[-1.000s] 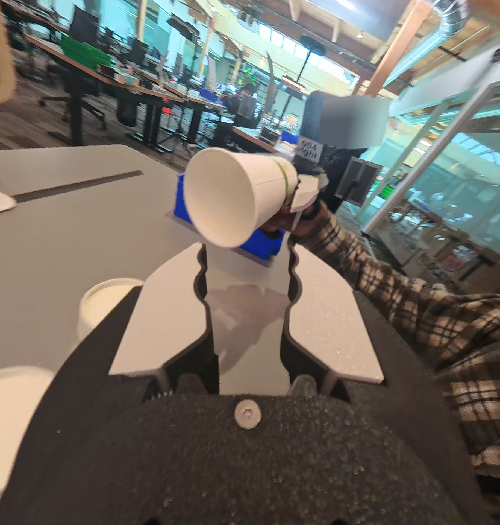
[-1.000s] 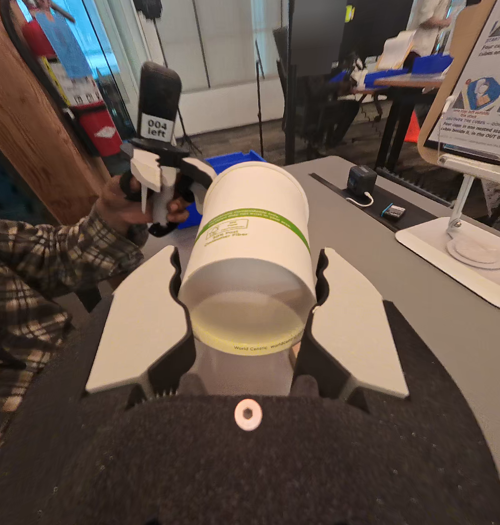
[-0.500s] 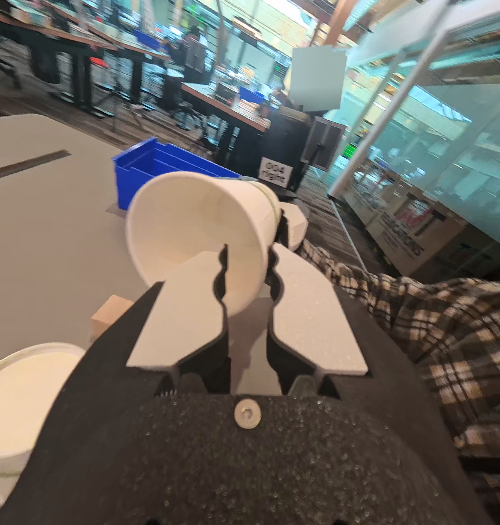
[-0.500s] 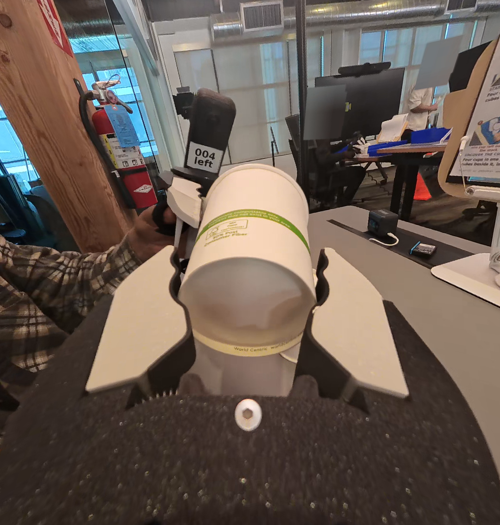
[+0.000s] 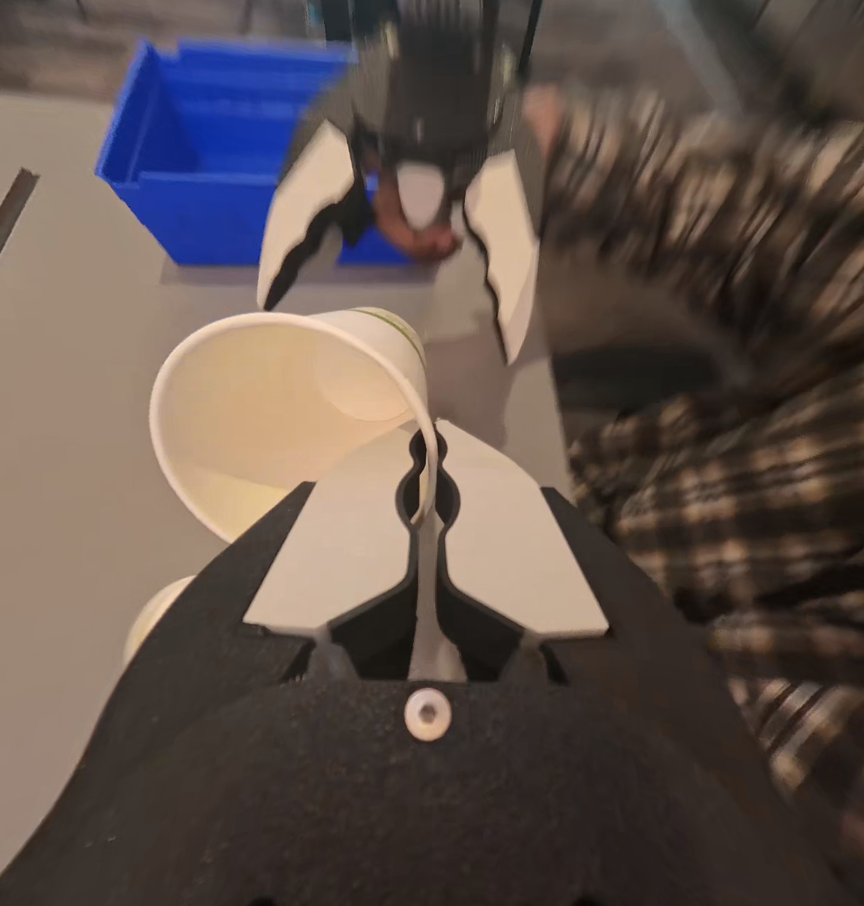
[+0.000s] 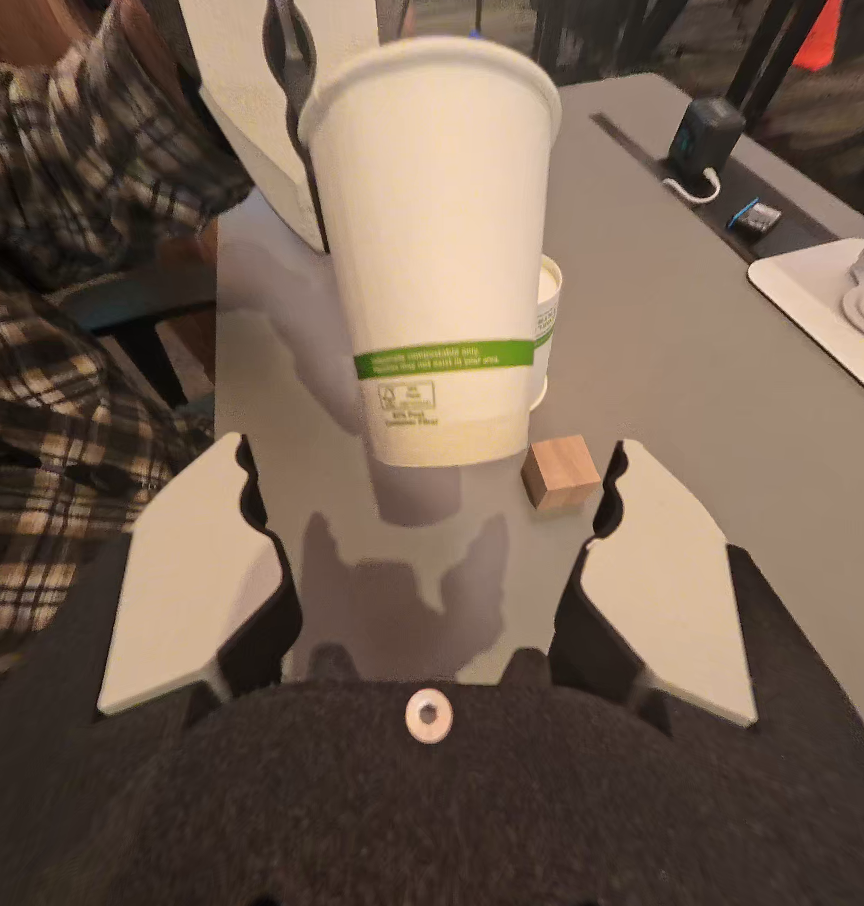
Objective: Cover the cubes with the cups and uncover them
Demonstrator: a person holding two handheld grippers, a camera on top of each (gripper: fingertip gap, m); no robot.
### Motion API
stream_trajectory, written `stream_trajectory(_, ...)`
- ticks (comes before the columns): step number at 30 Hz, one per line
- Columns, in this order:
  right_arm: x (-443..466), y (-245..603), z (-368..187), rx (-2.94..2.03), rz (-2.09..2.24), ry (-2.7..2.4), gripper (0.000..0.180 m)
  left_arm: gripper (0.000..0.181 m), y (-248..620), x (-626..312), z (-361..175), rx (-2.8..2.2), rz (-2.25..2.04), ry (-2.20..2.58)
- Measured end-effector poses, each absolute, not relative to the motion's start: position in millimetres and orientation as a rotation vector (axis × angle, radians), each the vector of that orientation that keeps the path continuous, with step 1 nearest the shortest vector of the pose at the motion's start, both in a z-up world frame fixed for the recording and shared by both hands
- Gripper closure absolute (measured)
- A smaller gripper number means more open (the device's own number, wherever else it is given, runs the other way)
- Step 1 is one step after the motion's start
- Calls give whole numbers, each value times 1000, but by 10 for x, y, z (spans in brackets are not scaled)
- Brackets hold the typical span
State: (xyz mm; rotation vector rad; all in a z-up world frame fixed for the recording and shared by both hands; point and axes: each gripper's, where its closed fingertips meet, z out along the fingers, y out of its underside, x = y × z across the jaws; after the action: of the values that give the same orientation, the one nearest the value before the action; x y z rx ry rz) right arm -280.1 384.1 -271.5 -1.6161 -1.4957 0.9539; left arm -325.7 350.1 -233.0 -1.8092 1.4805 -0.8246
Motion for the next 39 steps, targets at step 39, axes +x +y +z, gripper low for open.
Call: stream_trajectory(39, -2594, 3935, -2796, -1587, 949, -1080, 96, 143, 3429, -2933, -2215, -1741, -629, 1612)
